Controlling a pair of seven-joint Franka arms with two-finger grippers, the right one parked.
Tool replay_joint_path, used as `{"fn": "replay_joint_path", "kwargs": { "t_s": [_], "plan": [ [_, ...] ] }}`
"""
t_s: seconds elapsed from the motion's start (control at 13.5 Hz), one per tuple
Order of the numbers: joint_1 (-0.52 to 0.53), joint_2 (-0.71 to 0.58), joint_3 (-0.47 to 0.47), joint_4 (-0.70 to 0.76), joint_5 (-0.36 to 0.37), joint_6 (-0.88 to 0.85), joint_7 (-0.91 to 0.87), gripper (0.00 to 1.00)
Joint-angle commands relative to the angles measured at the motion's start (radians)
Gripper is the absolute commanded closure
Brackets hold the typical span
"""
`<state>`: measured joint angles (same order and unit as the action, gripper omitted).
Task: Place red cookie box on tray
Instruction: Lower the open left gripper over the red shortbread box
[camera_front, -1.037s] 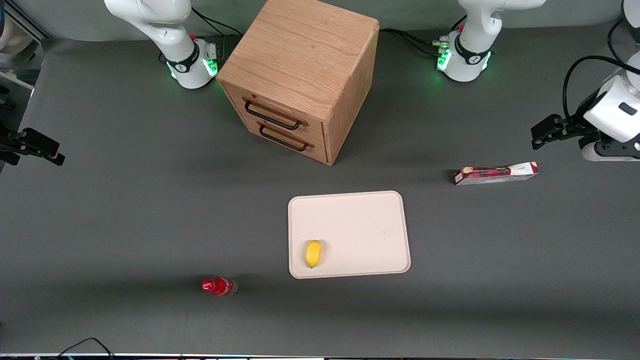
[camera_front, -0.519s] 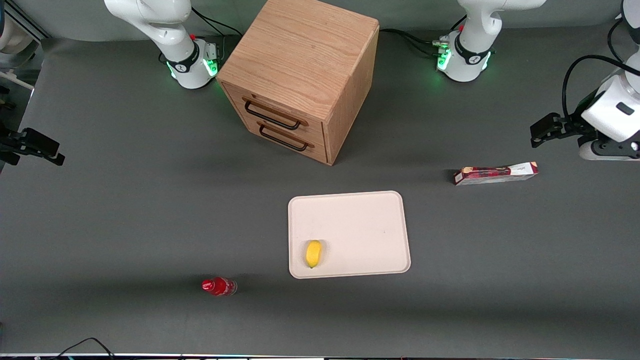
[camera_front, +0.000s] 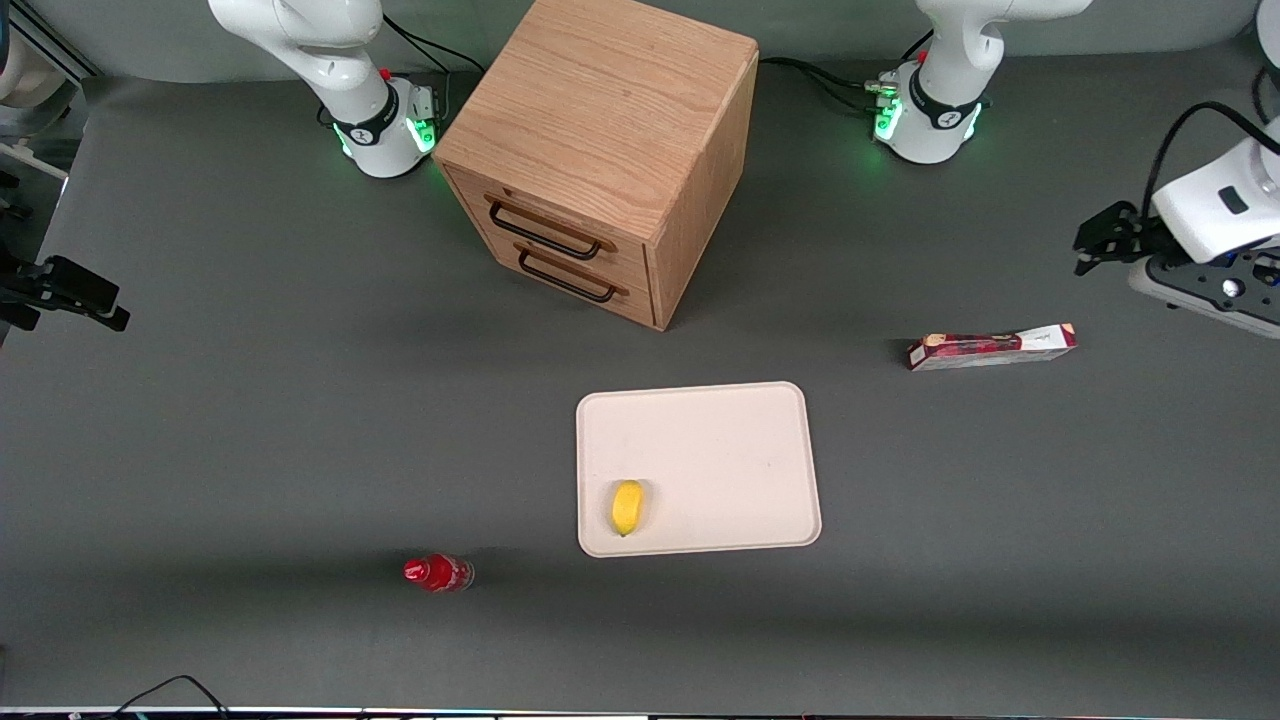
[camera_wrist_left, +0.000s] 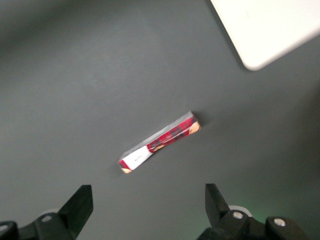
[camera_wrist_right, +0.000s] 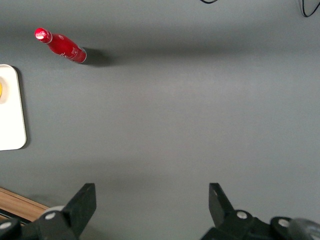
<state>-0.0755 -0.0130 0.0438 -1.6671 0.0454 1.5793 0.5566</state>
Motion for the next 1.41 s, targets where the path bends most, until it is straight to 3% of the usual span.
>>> {"fn": "replay_joint_path", "kwargs": {
  "t_s": [0.0,0.3,0.59,1.11,1.33],
  "plan": [
    [-0.003,-0.015,0.056,-0.067,0.011,0.034,0.286,0.00],
    [-0.004,-0.125,0.073,-0.311,0.028,0.239,0.538,0.00],
    [-0.004,-0.151,0.096,-0.538,0.056,0.509,0.748,0.00],
    [-0.004,-0.131,0.097,-0.816,0.056,0.835,0.772,0.00],
    [-0.006,-0.072,0.097,-0.833,0.056,0.907,0.841,0.00]
  ]
}}
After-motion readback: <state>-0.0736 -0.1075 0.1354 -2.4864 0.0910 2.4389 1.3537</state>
